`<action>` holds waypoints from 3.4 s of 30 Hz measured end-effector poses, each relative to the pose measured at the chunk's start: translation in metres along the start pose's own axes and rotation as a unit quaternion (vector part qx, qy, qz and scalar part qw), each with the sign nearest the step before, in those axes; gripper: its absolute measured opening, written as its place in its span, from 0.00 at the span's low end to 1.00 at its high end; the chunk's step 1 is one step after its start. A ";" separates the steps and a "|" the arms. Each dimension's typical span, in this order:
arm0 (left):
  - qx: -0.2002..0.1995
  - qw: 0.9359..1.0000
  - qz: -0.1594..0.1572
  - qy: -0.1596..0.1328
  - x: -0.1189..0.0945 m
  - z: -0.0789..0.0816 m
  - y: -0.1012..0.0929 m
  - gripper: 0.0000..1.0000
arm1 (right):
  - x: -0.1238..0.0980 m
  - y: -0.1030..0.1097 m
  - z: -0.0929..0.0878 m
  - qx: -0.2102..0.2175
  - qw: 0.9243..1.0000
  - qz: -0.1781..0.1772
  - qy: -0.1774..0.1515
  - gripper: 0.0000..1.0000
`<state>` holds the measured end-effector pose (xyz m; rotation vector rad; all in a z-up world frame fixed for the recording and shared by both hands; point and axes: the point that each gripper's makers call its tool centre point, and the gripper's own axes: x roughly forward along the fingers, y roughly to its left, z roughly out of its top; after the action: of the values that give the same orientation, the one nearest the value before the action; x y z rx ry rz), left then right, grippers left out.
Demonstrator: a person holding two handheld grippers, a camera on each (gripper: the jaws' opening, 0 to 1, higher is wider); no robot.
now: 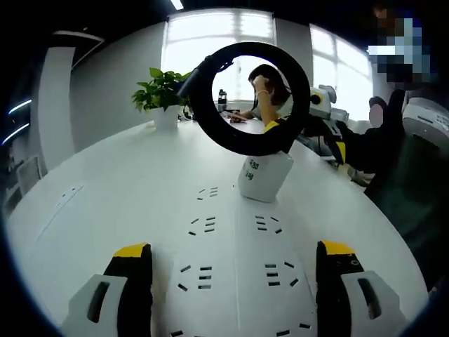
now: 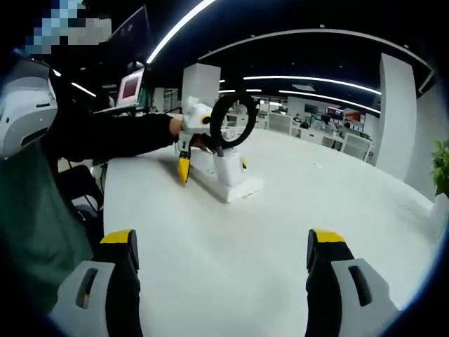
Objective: Straighten the power strip on the desk, plug the charger into it
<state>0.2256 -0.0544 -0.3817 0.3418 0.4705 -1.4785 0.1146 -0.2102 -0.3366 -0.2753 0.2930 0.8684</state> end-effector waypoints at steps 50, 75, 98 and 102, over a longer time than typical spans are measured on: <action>-0.063 0.983 0.169 -0.017 -0.065 0.005 -0.006 0.99 | 0.009 0.005 0.006 -0.012 1.000 0.002 -0.002 0.99; -0.058 0.965 0.253 -0.027 -0.105 -0.004 -0.038 0.99 | 0.006 0.003 0.015 -0.019 1.000 -0.008 -0.013 1.00; -0.079 0.948 0.306 -0.052 -0.140 -0.012 -0.062 0.99 | 0.013 0.001 0.021 -0.013 0.999 -0.017 -0.025 1.00; -0.071 0.945 0.315 -0.058 -0.144 -0.010 -0.064 0.99 | 0.014 0.001 0.021 -0.011 0.999 -0.016 -0.026 1.00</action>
<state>0.1572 0.0703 -0.3143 0.2554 0.3270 -0.8300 0.1255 -0.1919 -0.3225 -0.2766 0.2297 0.8465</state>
